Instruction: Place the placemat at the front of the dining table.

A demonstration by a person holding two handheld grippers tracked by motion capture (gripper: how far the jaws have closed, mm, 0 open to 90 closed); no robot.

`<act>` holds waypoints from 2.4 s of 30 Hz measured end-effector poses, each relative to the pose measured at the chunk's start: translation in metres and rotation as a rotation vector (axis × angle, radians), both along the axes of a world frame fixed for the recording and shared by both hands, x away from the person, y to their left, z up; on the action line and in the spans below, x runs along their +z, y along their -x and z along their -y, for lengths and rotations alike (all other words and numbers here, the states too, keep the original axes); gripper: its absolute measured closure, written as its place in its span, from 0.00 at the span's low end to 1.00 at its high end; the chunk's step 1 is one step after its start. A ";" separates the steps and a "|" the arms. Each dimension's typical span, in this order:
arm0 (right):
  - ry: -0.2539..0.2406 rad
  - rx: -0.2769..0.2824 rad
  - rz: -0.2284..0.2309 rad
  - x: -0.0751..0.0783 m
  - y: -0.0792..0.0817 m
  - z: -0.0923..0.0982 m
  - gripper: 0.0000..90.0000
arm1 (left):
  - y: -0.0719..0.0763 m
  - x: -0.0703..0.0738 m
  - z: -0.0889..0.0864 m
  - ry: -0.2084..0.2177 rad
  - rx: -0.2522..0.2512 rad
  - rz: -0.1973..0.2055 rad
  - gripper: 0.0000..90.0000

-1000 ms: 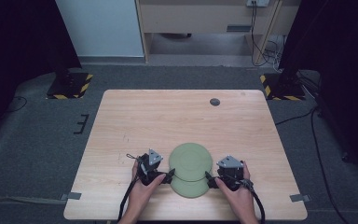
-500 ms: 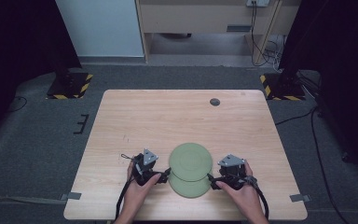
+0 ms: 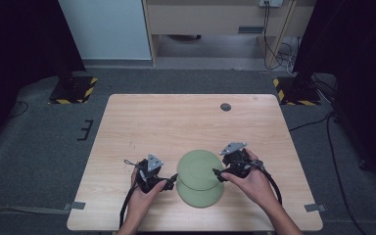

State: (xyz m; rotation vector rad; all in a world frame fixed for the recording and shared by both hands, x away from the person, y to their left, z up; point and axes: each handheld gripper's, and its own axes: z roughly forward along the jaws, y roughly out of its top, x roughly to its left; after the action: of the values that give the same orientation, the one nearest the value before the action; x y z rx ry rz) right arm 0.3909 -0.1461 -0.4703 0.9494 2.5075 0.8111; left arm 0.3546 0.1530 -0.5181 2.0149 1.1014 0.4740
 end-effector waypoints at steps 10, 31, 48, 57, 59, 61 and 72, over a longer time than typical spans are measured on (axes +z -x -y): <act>-0.022 0.023 -0.116 -0.006 -0.032 -0.011 0.13 | -0.001 0.001 -0.001 -0.002 -0.006 -0.003 0.03; -0.028 0.008 -0.212 -0.011 -0.066 -0.021 0.22 | -0.002 0.003 0.004 -0.022 -0.018 -0.004 0.04; -0.055 0.050 -0.300 -0.029 -0.076 -0.032 0.23 | -0.012 0.006 0.012 -0.073 -0.035 -0.012 0.04; -0.066 0.054 -0.335 -0.036 -0.077 -0.033 0.23 | -0.011 -0.005 0.021 -0.071 -0.050 -0.028 0.04; -0.080 0.055 -0.341 -0.037 -0.077 -0.032 0.23 | -0.011 -0.005 0.022 -0.075 -0.051 -0.028 0.04; -0.095 0.056 -0.353 -0.039 -0.078 -0.031 0.22 | -0.011 -0.005 0.022 -0.076 -0.047 -0.027 0.04; -0.124 0.067 -0.348 -0.040 -0.078 -0.027 0.25 | -0.012 -0.006 0.021 -0.083 -0.037 -0.029 0.04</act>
State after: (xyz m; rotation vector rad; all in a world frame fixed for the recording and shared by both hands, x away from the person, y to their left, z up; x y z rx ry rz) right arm 0.4690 -0.1190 -0.5104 1.1383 2.8239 0.8973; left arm 0.3669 0.1319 -0.5242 2.1172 1.0752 0.4801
